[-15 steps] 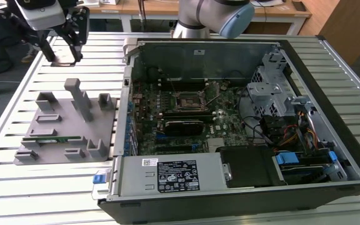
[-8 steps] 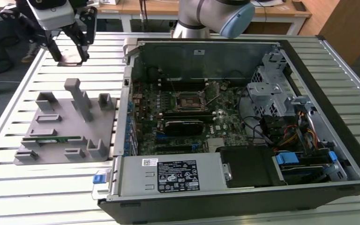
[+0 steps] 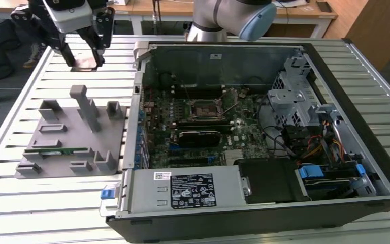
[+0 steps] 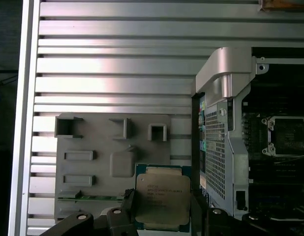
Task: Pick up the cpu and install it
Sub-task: 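Pick up the cpu and move it towards the insertion slot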
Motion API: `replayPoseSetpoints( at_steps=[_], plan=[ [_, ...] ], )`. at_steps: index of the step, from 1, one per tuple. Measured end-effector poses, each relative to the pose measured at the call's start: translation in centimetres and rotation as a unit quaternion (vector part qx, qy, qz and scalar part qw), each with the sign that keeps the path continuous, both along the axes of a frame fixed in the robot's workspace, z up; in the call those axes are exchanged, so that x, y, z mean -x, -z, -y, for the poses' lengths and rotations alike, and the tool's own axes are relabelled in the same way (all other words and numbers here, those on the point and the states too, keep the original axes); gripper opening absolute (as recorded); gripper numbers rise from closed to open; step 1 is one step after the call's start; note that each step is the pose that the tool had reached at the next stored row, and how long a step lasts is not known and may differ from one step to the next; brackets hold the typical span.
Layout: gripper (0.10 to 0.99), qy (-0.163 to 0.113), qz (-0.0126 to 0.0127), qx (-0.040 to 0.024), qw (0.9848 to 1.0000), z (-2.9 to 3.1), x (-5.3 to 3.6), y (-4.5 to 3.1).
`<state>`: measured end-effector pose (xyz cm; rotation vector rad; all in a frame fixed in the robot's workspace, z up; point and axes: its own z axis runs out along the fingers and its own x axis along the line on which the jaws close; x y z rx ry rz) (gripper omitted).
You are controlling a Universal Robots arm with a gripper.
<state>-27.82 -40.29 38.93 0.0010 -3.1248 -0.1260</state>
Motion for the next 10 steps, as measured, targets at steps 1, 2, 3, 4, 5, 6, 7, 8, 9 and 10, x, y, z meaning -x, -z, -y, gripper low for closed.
replayPoseSetpoints(
  at_steps=[1,2,3,4,5,6,7,8,9,10],
  plan=[
    [0.533,0.0,0.0,0.0,1.0,-0.01,-0.18,0.0],
    [0.533,0.0,0.0,0.0,1.0,-0.01,-0.35,0.0],
    [0.533,0.0,0.0,0.0,1.0,-0.02,-0.53,0.0],
    [0.533,0.0,0.0,0.0,1.0,-0.03,-0.71,0.0],
    [0.533,0.0,0.0,0.0,1.0,-0.04,-0.89,0.0],
    [0.533,0.0,0.0,0.0,1.0,-0.04,-1.07,0.0],
    [0.533,0.0,0.0,0.0,1.0,-0.05,-1.25,0.0],
    [0.533,0.0,0.0,0.0,1.0,-0.06,-1.43,0.0],
    [0.533,0.0,0.0,0.0,1.0,-0.07,-1.6,0.0],
    [0.533,0.0,0.0,0.0,1.0,-0.07,-1.77,0.0]
  ],
)
